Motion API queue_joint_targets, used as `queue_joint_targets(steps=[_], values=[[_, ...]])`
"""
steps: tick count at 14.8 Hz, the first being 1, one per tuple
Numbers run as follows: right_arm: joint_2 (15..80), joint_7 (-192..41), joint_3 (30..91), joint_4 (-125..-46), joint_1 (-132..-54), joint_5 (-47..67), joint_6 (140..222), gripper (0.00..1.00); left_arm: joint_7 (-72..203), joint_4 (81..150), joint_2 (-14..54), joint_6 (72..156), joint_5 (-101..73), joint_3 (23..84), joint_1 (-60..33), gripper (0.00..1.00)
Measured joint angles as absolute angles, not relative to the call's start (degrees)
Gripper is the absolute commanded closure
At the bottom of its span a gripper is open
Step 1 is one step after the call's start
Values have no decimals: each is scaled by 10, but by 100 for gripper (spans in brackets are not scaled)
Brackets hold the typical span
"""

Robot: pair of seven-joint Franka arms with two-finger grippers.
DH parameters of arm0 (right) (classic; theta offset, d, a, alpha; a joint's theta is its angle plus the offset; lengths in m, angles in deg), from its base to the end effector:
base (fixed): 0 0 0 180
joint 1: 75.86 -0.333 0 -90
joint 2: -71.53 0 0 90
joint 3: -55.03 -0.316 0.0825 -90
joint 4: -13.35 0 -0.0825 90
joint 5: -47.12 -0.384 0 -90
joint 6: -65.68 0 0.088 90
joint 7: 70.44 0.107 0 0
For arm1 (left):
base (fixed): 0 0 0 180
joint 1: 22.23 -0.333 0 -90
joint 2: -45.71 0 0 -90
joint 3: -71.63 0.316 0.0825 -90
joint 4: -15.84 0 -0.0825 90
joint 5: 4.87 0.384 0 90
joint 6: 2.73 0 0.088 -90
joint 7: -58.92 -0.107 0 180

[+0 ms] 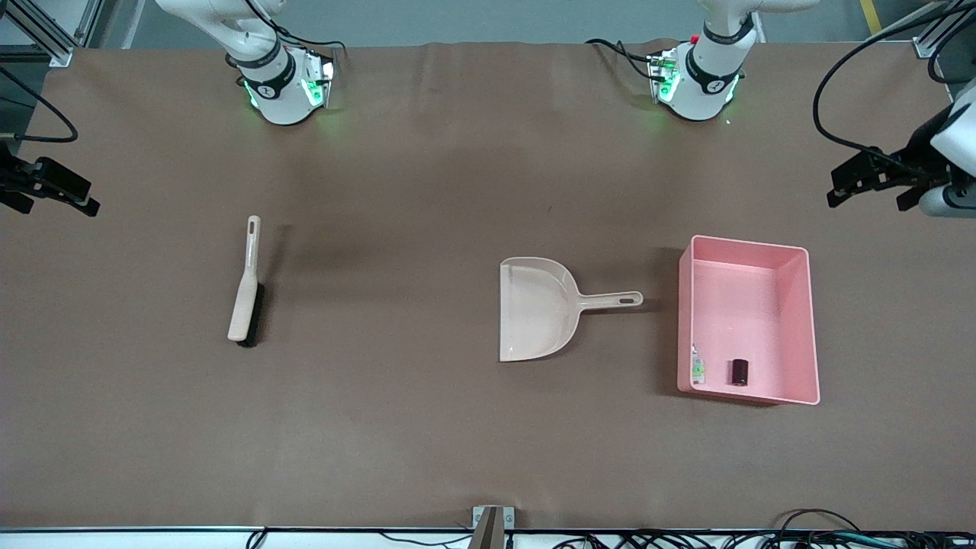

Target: Clean e-waste and dump in bin

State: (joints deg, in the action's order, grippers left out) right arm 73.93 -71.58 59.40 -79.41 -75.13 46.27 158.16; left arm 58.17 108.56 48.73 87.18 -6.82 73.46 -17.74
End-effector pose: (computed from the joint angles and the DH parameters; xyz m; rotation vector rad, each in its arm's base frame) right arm 0.5435 -0.0479 0.6285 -3.1232 0.1085 -0.0591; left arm 0.5370 -0.0281 0.6308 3.1044 -0.0927 0.0047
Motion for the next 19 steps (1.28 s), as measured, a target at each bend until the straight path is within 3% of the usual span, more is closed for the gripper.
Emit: queue_joint_targets(steps=[5,19], values=[[739,-716,594,-794,-751,463,1581,0,584,1135,535,872,-68,732,-174,0],[739,-716,594,-794,-751,463,1580,0,636,1138,536,872,-51,709,-163,0]])
